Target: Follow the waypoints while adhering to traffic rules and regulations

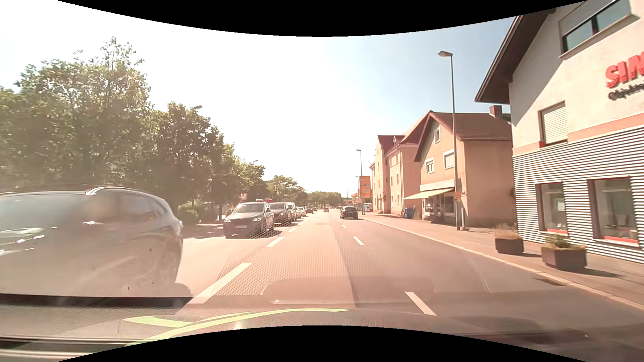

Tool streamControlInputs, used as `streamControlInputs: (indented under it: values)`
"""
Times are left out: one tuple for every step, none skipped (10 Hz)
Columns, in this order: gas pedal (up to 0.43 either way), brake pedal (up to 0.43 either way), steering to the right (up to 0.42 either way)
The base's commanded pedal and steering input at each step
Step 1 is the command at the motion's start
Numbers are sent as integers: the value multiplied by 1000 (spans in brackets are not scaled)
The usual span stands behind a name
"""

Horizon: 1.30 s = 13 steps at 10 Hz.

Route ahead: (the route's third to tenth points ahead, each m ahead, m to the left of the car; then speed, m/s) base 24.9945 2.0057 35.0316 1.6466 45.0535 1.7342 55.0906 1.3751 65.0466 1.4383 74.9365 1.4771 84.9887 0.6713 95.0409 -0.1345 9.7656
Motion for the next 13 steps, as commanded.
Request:
streamControlInputs:
  values:
    - [0, 0, 8]
    - [0, 0, 5]
    - [0, 0, 0]
    - [0, 0, 0]
    - [0, 0, 0]
    - [20, 0, 0]
    - [28, 0, 0]
    - [39, 0, 0]
    - [39, 0, 0]
    - [39, 0, 0]
    - [39, 0, 0]
    - [39, 0, 0]
    - [39, 0, 0]
